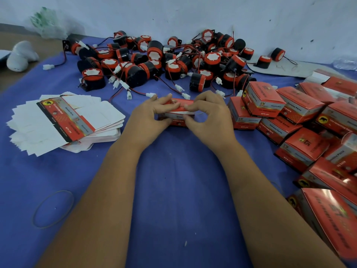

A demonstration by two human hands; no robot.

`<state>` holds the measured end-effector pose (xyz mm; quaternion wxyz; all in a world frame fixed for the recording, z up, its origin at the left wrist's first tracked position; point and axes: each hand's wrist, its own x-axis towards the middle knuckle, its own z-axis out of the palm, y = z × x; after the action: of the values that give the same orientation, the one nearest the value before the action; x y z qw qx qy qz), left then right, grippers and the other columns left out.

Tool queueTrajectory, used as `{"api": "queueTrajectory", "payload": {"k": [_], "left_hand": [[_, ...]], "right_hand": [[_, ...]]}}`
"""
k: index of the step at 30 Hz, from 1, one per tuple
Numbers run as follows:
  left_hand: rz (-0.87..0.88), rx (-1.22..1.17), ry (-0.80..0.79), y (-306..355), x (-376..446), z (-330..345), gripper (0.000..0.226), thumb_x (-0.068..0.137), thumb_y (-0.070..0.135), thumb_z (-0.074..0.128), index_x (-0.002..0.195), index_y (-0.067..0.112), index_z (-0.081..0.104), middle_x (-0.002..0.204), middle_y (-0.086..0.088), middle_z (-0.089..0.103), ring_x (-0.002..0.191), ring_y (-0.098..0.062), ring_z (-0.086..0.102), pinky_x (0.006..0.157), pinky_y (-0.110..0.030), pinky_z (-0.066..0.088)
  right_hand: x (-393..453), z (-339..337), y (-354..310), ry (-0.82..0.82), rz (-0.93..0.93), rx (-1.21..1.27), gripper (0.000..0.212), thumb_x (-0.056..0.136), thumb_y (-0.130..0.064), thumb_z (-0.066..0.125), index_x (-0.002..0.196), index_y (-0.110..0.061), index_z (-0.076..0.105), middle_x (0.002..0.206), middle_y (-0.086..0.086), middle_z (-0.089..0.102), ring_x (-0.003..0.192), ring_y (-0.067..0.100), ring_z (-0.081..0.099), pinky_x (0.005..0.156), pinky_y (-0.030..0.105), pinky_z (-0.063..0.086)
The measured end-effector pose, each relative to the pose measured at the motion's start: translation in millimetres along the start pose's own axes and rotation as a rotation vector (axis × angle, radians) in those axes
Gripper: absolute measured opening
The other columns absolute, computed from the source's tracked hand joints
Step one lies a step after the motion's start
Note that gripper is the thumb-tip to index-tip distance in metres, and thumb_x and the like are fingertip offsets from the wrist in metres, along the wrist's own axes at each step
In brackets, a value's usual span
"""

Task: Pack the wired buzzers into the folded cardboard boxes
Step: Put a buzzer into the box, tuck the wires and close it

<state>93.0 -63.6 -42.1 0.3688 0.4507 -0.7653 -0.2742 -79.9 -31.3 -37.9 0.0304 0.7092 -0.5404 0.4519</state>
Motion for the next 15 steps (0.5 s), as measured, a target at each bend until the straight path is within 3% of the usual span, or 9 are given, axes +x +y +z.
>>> {"api": "queueTrajectory", "payload": {"k": [5,9,13,15], "left_hand": [[-0.022,-0.004,0.011,1,2,1,0.044,0.088,0.000,0.066,0.128,0.021,0.064,0.148,0.003,0.047,0.146,-0.021,0.030,0.119,-0.041,0.025],[-0.008,0.003,0.036,5,0,3,0.035,0.089,0.011,0.068,0.122,0.022,0.069,0.146,0.007,0.051,0.136,-0.009,0.042,0.110,-0.021,0.031],[-0.183,-0.355,0.003,16,-4,3,0.020,0.094,0.031,0.057,0.104,0.032,0.074,0.130,0.012,0.064,0.119,-0.002,0.057,0.100,-0.021,0.044],[-0.253,-0.638,-0.103,25,-5,4,0.033,0.100,0.043,0.042,0.116,0.032,0.069,0.122,0.010,0.069,0.110,-0.004,0.063,0.091,-0.025,0.053]], "right_hand": [[0,3,-7,-0.043,-0.004,-0.111,0.005,0.079,-0.007,0.075,0.081,-0.002,0.072,0.086,0.010,0.061,0.083,0.028,0.053,0.074,0.038,0.043],[-3,4,-12,-0.083,0.005,-0.201,0.012,0.084,-0.011,0.068,0.076,-0.003,0.067,0.086,0.008,0.058,0.082,0.027,0.051,0.077,0.033,0.033],[-8,3,-26,0.017,-0.062,-0.400,0.013,0.084,-0.016,0.063,0.079,-0.005,0.066,0.087,0.008,0.060,0.083,0.028,0.055,0.082,0.033,0.030],[-9,5,-40,0.158,-0.138,-0.475,0.016,0.082,-0.015,0.058,0.088,-0.006,0.069,0.092,0.010,0.064,0.083,0.030,0.057,0.081,0.036,0.033]]}}
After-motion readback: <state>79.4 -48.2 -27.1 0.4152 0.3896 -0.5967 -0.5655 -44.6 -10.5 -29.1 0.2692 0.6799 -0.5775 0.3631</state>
